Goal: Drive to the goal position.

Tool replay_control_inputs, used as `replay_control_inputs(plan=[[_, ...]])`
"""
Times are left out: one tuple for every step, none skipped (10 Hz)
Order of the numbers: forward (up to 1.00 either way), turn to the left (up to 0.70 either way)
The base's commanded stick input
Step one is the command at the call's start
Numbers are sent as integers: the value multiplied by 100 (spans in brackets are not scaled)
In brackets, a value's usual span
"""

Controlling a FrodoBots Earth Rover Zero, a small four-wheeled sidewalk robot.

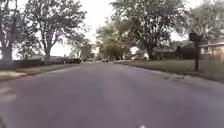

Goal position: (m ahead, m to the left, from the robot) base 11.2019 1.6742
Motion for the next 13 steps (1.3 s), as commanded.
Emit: replay_control_inputs(plan=[[100,0],[100,0],[100,0],[100,0],[100,0],[100,0],[100,0],[100,0],[100,0],[100,0],[100,0],[100,0],[100,0]])
